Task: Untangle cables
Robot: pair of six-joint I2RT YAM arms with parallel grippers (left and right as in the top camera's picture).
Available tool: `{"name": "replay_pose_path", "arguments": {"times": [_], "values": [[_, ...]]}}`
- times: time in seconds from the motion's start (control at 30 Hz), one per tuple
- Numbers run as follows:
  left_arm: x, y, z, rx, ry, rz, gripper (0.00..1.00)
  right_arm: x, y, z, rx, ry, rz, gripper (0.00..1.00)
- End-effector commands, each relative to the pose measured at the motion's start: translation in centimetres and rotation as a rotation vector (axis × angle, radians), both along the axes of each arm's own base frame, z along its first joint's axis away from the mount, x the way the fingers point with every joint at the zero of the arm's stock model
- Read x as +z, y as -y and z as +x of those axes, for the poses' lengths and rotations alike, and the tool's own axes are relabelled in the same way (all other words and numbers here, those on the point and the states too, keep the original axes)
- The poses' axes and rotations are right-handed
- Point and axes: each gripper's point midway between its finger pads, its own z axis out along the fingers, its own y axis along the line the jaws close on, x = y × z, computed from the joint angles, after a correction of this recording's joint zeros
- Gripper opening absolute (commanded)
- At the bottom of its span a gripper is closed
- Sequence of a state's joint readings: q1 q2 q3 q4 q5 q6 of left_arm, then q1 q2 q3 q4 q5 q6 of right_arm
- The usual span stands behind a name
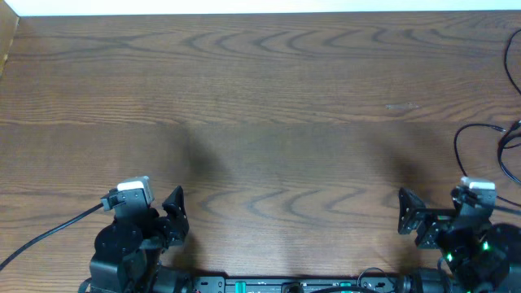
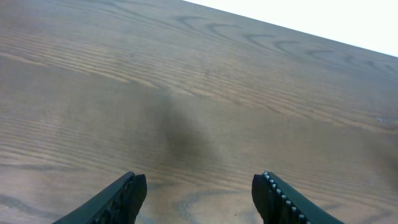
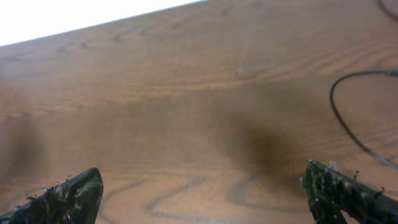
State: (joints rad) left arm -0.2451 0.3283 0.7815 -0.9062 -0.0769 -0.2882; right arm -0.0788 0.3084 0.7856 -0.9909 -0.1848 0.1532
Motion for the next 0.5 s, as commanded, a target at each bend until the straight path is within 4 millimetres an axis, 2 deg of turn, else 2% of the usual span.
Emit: {"name": "replay_pose_path", "arguments": {"times": [0.0,0.23,0.27,0.3,0.47], "values": [[-1.0,0.1,0.1,0.007,-0.008,-0.021,0.60,0.1,0.2,-0.4,-0.019,0.031,0.003,0.99],[-1.4,0.0,0.2,0.021,-0.001,-0.028,0.63,-1.7,0.0,0.0,-0.009,-0.010,0.012,0.99],[-1.4,0.0,0.2,0.020,-0.002,-0.028,0.84,-1.7,0.0,0.1,-0.009,-0.008,0.012,0.99],[-1.5,0.0,0.2,0.020,-0.003,-0.027,0.95,-1.7,0.0,0.1,-0.010,-0.006,0.011,0.99],[-1.6,0.0,0.1,0.017,-0.010,-0.027,0.96,-1.7,0.0,0.1,-0.009,-0.007,0.012,0.99]]}}
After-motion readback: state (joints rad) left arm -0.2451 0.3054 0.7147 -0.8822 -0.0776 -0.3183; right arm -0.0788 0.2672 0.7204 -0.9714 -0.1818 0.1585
